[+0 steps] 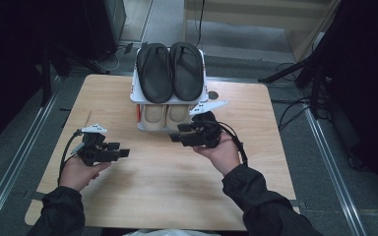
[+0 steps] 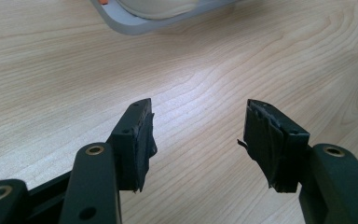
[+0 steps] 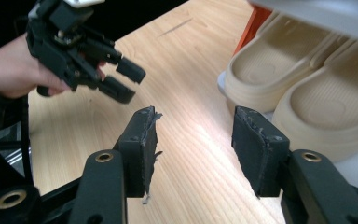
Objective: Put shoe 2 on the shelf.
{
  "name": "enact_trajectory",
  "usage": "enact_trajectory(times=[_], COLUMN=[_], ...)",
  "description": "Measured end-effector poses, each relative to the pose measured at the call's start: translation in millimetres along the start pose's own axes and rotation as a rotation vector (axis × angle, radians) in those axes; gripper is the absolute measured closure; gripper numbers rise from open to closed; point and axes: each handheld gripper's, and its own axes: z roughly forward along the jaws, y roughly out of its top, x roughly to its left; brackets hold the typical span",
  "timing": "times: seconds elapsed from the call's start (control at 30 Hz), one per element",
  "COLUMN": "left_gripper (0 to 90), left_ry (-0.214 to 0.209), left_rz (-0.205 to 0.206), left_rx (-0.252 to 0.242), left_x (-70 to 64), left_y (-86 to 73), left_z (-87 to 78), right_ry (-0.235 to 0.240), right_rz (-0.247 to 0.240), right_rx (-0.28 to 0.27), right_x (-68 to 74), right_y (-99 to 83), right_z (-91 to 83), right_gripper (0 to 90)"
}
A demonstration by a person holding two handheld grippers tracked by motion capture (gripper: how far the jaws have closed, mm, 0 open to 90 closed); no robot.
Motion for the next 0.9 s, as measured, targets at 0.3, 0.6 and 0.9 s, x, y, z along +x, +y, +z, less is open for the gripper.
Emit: enact_trajectory(times=[0.3, 0.6, 0.9], left_gripper=[43.2, 43.1, 42.8], left_ry=[-0.001, -0.005, -0.008], left_rz=[-0.001, -0.002, 0.007], left_rx=[-0.004, -0.002, -0.002], left_x=[-0.2, -1.6, -3.0], left_y=[-0.4, -1.2, -1.4], left_z=[-0.1, -0.1, 0.3], right_ry=[0.032, 0.046, 0.051], right_rz=[-0.032, -0.004, 0.021], right_rx=[0.017, -0.015, -0.047], right_x=[-6.0, -15.1, -27.7], right_y=[-31.1, -52.9, -75.8], right_z=[1.4, -11.1, -18.7], right_gripper=[50.8, 50.8, 50.1])
